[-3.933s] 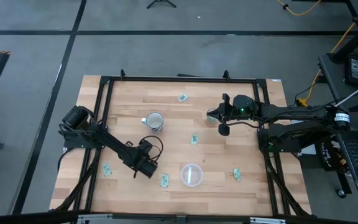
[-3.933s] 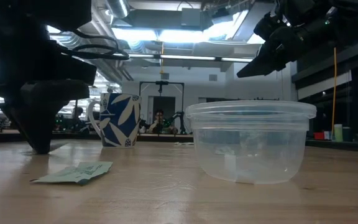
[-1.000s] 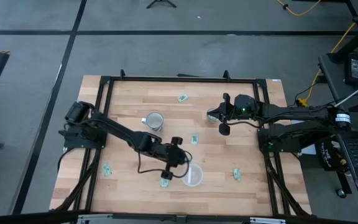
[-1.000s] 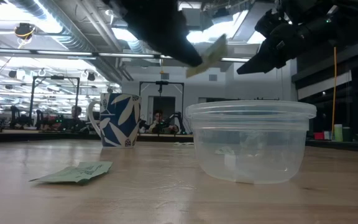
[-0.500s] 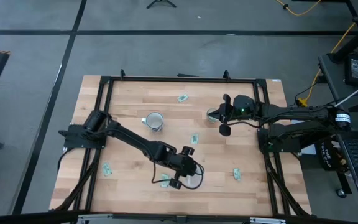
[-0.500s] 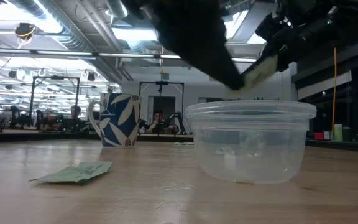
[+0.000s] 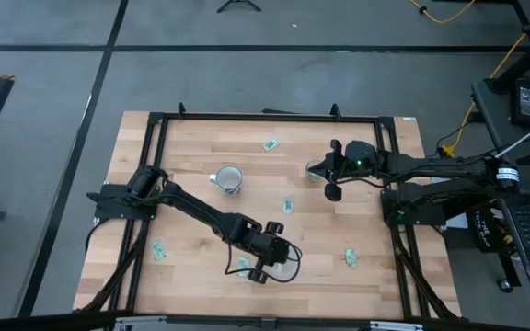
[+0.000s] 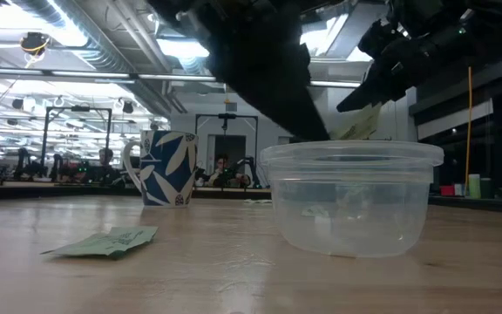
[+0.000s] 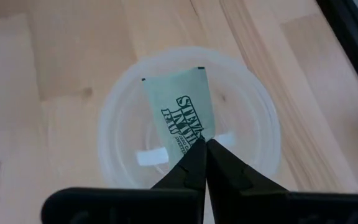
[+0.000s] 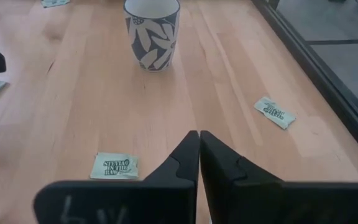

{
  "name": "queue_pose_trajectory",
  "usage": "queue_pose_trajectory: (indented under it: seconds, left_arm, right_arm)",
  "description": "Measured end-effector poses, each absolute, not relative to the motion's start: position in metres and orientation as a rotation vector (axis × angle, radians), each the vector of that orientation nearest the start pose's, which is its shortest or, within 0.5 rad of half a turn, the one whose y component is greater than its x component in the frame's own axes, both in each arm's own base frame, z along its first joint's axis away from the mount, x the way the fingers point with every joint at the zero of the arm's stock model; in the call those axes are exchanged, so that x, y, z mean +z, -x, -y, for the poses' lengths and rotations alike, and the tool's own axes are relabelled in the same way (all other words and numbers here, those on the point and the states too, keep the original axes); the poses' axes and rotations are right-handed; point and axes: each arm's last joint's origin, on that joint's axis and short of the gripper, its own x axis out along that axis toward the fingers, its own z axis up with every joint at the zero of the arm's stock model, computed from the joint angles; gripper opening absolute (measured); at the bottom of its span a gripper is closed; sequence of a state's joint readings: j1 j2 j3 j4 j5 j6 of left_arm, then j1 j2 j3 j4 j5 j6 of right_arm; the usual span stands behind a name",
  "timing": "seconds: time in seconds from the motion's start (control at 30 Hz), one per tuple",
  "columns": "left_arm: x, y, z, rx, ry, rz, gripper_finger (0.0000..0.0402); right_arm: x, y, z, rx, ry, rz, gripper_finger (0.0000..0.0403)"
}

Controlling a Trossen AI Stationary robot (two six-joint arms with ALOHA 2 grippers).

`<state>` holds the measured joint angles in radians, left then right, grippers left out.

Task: Pick and place Stevia / Truvia into bins
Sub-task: Put the white stevia packet into the transparent container, then put the white stevia packet into the transparent glass cup

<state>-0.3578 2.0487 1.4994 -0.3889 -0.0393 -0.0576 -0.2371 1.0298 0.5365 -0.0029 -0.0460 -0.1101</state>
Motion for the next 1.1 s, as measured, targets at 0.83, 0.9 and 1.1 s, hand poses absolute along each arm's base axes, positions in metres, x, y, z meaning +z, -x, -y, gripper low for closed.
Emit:
queue_pose_trajectory:
  seconds: [0.83,0.9,1.1]
  left_arm:
    - [0.184,-0.411,0.152,-0.235,-0.139,-0.931,0.0075]
    - [0.185,-0.411,0.152,-0.237,-0.14,-0.926,0.0078]
    - [0.214,-0.397,0.149,-0.265,-0.214,-0.914,0.0039]
  right_arm:
    - [0.22,-0.208,0.049,-0.16,0.034,-0.503,0.0019]
    - [0.22,-0.208,0.049,-0.16,0.034,-0.503,0.0019]
    - [0.22,-0.208,0.049,-0.165,0.01,-0.502,0.0019]
